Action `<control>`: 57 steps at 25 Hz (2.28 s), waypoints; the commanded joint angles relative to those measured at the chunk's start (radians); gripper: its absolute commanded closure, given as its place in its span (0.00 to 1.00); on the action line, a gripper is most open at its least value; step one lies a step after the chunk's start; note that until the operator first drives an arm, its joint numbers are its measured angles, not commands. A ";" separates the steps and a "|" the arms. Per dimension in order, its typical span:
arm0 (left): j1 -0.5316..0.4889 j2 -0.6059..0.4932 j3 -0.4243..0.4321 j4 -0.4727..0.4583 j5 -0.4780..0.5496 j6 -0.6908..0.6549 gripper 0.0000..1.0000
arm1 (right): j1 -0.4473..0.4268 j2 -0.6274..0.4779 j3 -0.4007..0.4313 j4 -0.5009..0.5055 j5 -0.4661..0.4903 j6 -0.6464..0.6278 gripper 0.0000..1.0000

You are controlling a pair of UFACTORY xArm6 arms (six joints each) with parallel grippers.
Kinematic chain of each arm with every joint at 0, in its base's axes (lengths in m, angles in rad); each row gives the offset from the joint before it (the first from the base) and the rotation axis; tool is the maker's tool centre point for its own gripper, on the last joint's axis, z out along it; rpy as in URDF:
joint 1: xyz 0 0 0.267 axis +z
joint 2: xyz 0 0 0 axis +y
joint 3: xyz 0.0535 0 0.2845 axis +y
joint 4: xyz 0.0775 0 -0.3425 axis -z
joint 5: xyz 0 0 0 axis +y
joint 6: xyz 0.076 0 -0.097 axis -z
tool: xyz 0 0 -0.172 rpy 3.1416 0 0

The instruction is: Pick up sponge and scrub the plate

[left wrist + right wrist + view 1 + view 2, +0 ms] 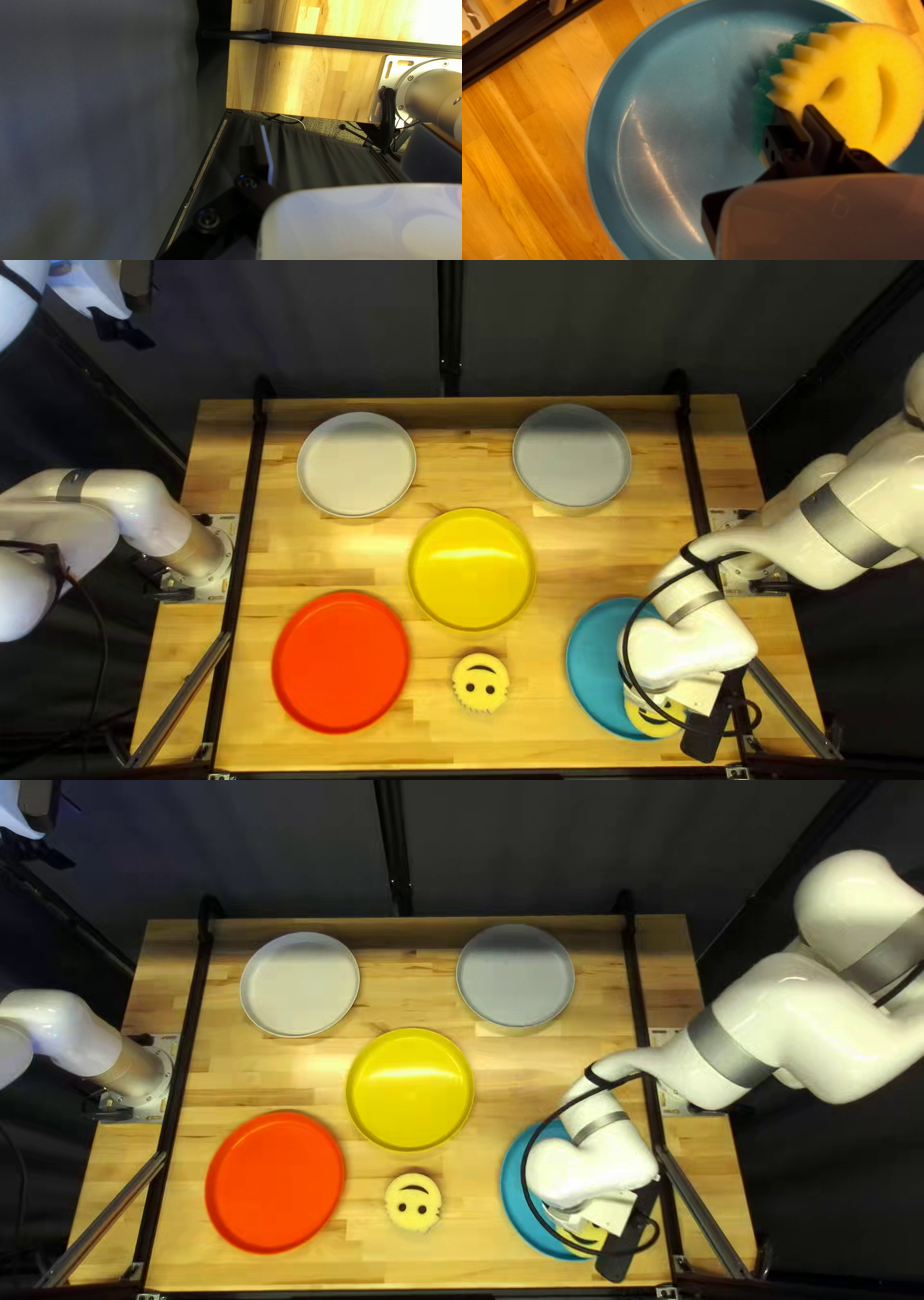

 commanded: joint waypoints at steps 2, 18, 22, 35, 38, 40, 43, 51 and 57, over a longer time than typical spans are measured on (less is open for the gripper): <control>0.000 0.000 0.000 0.000 0.000 0.000 0.00 | -0.116 -0.061 0.045 -0.023 0.037 -0.074 1.00; 0.000 0.000 0.000 0.000 0.000 0.000 0.00 | -0.472 -0.097 0.025 0.195 0.121 -0.217 1.00; 0.000 0.000 0.000 0.000 0.000 0.000 0.00 | -0.547 -0.129 0.000 0.258 0.162 -0.215 1.00; 0.000 0.000 0.000 0.000 0.000 0.000 0.00 | -0.536 -0.178 0.022 0.281 0.140 -0.206 1.00; 0.000 0.000 0.000 0.000 0.000 0.000 0.00 | -0.501 -0.175 0.034 0.268 0.110 -0.175 1.00; 0.000 0.000 0.000 0.000 0.000 0.000 0.00 | -0.497 -0.129 -0.002 0.270 0.094 -0.169 1.00; 0.000 0.000 0.000 0.000 0.000 0.000 0.00 | -0.511 -0.077 -0.057 0.277 0.091 -0.171 1.00; 0.000 0.000 0.000 0.000 0.000 0.000 0.00 | -0.581 0.026 -0.197 0.289 0.093 -0.161 1.00; 0.000 0.000 0.000 0.000 0.000 0.000 0.00 | -0.649 0.084 -0.238 0.335 0.024 -0.165 1.00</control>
